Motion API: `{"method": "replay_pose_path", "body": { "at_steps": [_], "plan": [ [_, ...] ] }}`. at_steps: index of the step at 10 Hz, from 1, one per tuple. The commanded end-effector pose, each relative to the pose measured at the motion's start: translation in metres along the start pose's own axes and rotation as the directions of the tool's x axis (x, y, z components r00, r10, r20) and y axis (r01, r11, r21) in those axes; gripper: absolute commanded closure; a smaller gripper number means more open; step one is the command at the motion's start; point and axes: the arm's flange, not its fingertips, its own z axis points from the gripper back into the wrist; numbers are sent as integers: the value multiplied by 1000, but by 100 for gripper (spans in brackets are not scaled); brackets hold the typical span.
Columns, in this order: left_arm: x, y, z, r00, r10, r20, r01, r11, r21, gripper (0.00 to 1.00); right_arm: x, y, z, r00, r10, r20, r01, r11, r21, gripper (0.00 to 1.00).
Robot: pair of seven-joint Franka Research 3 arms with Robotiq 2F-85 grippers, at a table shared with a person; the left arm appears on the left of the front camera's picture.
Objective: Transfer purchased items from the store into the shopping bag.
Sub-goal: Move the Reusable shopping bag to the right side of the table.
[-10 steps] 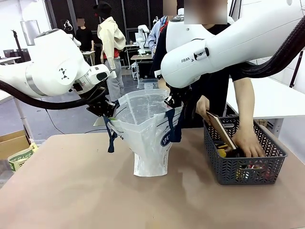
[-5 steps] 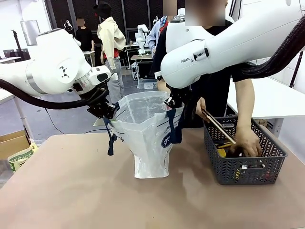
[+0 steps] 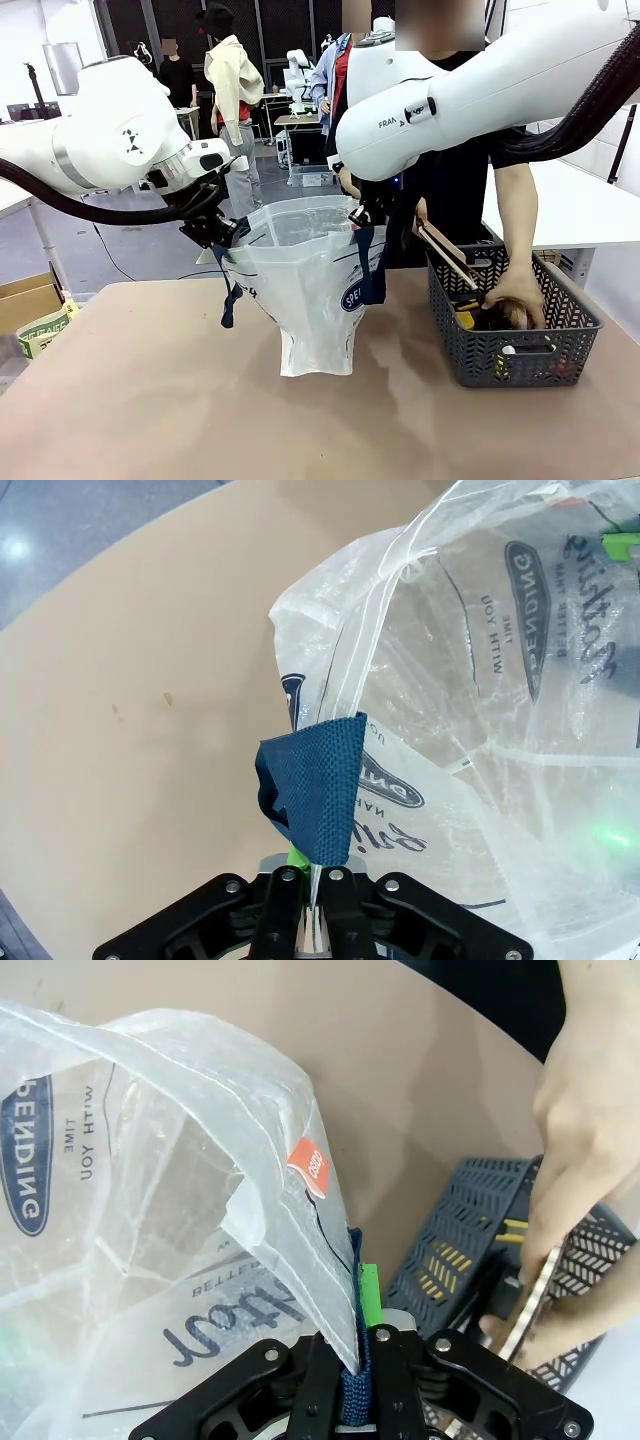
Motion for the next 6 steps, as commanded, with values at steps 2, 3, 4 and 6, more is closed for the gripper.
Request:
{"method": "replay_pose_path", "body": {
  "at_steps": [2,3,4,6],
  "plan": [
    [2,7,3,999,-39,-9,39,998,-44,100,2,-1,-2,1000,12,-19,-11,1000,23,100],
    [1,5,3,998,-69,-7,68,996,-64,100,3,1,-2,1000,24,-13,-23,999,26,100],
    [1,2,-1,1000,-15,-2,15,1000,-3,100,1,0,0,1000,0,-3,0,1000,0,100],
    [1,2,-1,1000,-15,-2,15,1000,-3,100,1,0,0,1000,0,-3,0,1000,0,100]
  ]
}}
